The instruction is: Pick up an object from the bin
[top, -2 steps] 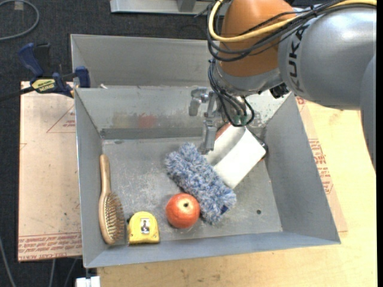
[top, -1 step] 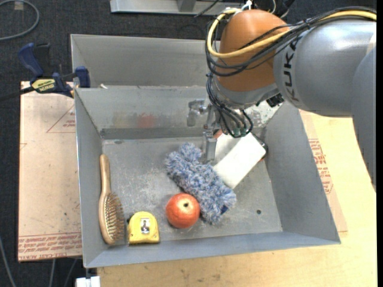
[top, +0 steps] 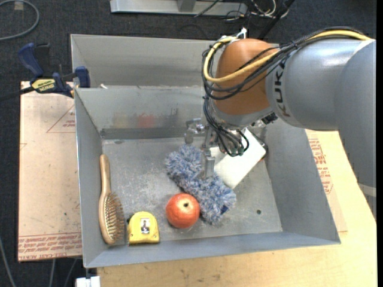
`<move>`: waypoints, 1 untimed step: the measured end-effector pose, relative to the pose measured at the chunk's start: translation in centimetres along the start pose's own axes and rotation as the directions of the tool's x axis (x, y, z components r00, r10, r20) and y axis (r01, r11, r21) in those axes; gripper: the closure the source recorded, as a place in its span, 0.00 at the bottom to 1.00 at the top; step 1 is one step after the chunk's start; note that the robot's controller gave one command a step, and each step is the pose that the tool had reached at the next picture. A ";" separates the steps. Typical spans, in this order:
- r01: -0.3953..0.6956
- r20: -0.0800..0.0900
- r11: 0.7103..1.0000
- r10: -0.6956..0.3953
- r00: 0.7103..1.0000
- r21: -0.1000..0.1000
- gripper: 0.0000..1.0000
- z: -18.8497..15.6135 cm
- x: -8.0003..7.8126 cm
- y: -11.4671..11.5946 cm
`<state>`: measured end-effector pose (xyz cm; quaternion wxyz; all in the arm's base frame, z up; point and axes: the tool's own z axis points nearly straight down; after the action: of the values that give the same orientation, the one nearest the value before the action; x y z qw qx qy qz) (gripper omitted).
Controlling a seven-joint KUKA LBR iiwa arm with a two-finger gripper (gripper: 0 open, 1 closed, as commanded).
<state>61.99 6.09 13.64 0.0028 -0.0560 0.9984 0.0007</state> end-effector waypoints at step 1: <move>0.004 -0.002 1.000 -0.004 1.000 0.000 0.00 1.4 0.3 -0.1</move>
Offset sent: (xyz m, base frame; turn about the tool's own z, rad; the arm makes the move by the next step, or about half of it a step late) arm 0.0126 0.0174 -0.0456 0.0602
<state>61.75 5.98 12.25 0.0019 -0.0583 0.9983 0.0006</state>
